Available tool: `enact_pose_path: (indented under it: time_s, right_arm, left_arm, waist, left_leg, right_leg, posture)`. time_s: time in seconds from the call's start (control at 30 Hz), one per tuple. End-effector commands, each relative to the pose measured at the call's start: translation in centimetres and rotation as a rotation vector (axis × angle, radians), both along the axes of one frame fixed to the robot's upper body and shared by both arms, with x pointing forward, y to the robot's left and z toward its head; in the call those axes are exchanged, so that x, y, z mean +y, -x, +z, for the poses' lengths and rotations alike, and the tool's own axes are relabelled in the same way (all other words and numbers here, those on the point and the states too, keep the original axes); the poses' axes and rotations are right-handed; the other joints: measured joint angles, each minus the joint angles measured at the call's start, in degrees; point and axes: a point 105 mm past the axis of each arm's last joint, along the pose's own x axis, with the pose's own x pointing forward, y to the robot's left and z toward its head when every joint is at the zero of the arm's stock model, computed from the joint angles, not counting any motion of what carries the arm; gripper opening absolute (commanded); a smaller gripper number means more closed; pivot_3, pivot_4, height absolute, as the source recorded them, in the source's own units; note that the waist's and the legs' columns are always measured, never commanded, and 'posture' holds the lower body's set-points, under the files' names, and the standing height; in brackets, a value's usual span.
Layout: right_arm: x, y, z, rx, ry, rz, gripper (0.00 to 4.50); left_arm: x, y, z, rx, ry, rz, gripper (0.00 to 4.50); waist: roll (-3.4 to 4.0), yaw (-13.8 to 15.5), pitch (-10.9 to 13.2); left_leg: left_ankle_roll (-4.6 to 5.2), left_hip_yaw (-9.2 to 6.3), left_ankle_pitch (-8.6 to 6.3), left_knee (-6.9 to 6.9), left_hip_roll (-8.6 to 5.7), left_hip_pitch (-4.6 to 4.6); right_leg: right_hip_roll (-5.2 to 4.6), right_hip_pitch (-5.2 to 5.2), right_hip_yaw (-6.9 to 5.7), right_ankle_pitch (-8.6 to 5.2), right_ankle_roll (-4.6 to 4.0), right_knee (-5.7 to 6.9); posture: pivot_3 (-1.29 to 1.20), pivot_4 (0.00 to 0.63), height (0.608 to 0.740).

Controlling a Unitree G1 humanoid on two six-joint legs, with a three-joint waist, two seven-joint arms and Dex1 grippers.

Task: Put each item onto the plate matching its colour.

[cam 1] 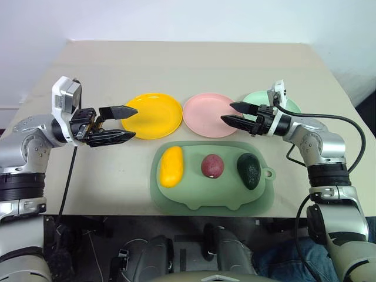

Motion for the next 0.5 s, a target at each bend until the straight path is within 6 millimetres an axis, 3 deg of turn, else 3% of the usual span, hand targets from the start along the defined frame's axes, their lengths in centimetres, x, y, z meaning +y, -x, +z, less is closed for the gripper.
enact_pose_path:
  time_s: [0.03,0.23,0.5]
  right_arm:
    - [-0.9,-0.2,1.6,-0.055,0.006,-0.020,4.50]
    - [-1.2,-0.7,2.8,-0.085,0.012,-0.030,4.50]
    - [-4.2,-0.2,2.6,-0.057,0.069,-0.026,4.50]
  left_arm:
    - [-0.2,0.5,0.9,-0.061,0.007,-0.023,4.47]
    - [-0.3,1.0,0.9,-0.052,0.003,-0.059,4.47]
    - [0.3,3.5,0.2,0.005,-0.051,-0.141,4.47]
  waist:
    - [0.00,0.00,0.00]
    - [0.00,-0.10,0.00]
    - [0.02,0.04,0.01]
  left_leg:
    - [0.00,0.00,0.00,0.00,0.00,0.00]
    - [0.00,0.00,0.00,0.00,0.00,0.01]
    - [0.06,0.00,-0.03,-0.01,0.02,-0.01]
  right_leg:
    - [0.00,0.00,0.00,0.00,0.00,0.00]
    - [0.01,0.00,0.00,0.00,0.00,0.00]
    - [-0.02,-0.03,0.01,0.00,0.00,0.00]
  posture:
    - [0.00,0.150,0.740]
    - [0.00,0.150,0.740]
    - [0.00,0.150,0.740]
